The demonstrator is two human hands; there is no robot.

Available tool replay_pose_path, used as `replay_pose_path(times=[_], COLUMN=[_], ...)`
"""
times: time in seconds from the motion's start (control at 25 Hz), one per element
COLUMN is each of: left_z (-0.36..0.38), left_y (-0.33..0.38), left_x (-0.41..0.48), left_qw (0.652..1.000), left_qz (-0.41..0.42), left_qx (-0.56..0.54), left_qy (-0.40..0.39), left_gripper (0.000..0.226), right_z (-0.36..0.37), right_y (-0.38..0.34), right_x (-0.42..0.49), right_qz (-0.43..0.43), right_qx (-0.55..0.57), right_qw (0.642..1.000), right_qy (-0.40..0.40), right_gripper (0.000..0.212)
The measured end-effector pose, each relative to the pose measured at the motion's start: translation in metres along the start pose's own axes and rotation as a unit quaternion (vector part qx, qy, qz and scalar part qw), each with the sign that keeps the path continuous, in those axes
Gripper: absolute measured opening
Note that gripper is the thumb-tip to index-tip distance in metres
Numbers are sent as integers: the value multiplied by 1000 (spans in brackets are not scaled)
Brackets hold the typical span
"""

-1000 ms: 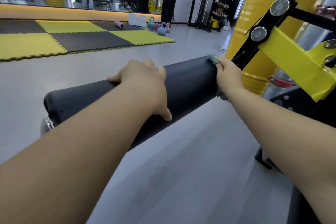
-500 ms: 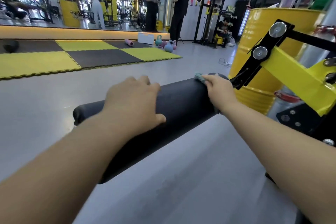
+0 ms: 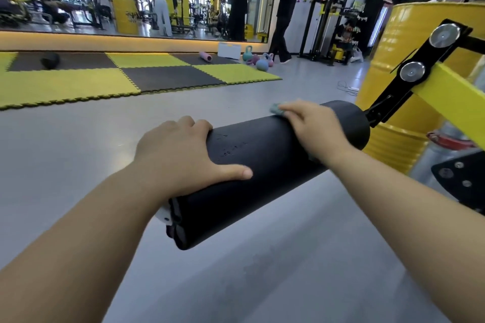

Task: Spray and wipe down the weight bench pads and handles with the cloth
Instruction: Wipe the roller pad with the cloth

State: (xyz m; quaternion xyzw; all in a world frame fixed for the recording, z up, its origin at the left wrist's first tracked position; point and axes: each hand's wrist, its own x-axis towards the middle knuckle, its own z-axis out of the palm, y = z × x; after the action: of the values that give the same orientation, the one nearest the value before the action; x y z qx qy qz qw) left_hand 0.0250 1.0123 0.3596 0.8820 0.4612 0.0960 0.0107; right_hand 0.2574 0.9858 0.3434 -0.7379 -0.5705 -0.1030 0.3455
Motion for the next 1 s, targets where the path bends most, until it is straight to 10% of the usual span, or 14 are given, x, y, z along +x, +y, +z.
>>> replay_pose_path(times=[0.12, 0.28, 0.44, 0.64, 0.84, 1.0], left_z=[10, 26, 40, 52, 64, 66], left_y=[-4, -16, -31, -30, -32, -36], left_x=[3, 1, -6, -12, -8, -7], left_qw=[969, 807, 820, 815, 790, 810], left_qz=[-58, -130, -151, -129, -96, -92], left_qx=[-212, -531, -525, -526, -547, -522], left_qy=[111, 222, 172, 205, 260, 253], left_gripper=[58, 35, 34, 35, 39, 34], right_z=[8, 34, 25, 13, 46, 30], right_y=[-28, -121, -58, -25, -123, -49], right_x=[3, -64, -54, -32, -76, -54], right_qz=[47, -222, -385, 25, -246, -357], right_qx=[-45, 99, 47, 9, 80, 10], right_qw=[998, 970, 921, 995, 965, 931], right_qy=[-27, -30, 26, 93, 53, 71], right_gripper=[28, 26, 25, 26, 27, 25])
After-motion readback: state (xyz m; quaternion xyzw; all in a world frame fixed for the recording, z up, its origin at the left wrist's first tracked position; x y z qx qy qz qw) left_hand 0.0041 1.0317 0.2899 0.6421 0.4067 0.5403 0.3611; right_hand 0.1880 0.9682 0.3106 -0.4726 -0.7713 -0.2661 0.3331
